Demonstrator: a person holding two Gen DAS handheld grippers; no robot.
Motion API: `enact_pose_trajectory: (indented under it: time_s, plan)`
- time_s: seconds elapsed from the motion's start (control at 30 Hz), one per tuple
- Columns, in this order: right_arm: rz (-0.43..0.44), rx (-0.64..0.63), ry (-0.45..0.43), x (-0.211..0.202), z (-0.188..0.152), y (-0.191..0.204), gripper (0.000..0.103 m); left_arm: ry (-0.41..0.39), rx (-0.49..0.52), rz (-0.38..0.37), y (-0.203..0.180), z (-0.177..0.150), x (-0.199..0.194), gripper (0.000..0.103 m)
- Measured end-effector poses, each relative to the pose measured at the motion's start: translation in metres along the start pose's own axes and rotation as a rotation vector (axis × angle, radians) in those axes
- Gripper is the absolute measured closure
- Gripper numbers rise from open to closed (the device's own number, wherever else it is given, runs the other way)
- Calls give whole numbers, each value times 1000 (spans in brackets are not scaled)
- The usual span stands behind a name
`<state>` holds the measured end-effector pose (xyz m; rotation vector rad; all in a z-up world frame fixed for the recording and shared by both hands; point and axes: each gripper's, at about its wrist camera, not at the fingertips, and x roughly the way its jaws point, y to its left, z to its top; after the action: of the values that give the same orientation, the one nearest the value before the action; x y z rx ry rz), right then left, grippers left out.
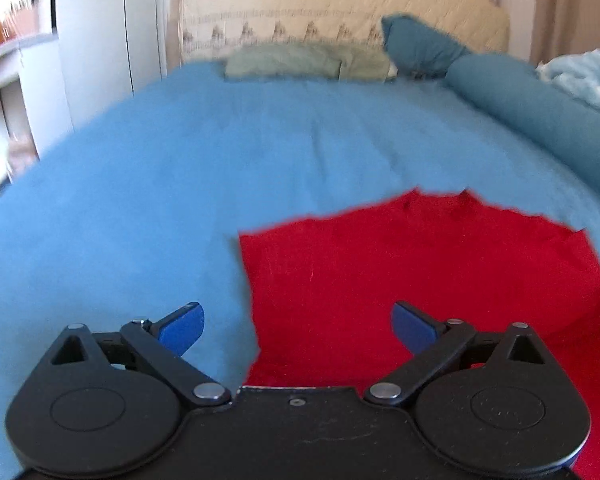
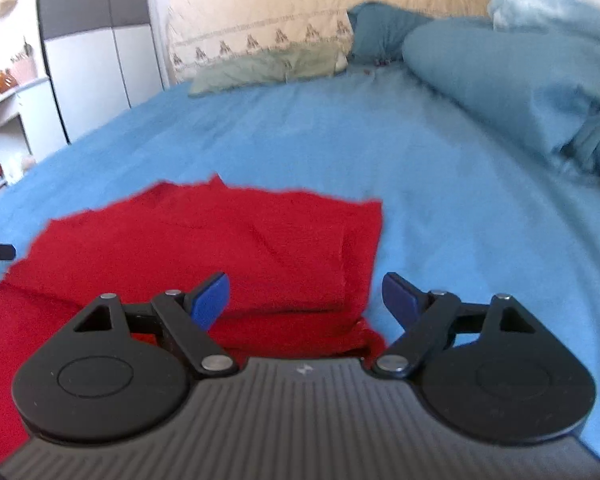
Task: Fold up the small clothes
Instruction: 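Withdraw both grippers above the sweater folded into a rectangle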
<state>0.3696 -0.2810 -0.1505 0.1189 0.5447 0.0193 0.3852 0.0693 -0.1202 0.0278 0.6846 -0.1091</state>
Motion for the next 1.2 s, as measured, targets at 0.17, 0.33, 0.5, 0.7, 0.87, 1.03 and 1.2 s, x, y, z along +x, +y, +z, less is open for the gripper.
enact_pose_trajectory:
  time_s: [0.17,0.33,0.5,0.7,0.87,1.03,1.2]
  plan:
    - [38,14,-79,-99,26,-2,2,-23,-19,-33,-1,14,-99,0]
    - [42,-16,-72,-188,35,-1,0,-6,10,-51,-1,1,-182,0]
    - [65,31,36,-239,7,-5,0,78,-17,-104,6,-51,-222,0]
    - [40,53,200,-265,-53,-6,0,213,-93,-147,16,-130,-233,2]
    - [26,134,308,-266,-107,-6,3,285,-97,-158,11,-171,-225,12]
    - [2,179,349,-264,-143,0,11,309,-114,-127,10,-189,-212,25]
    - [-26,209,375,-254,-165,7,22,327,-115,-114,10,-200,-204,36]
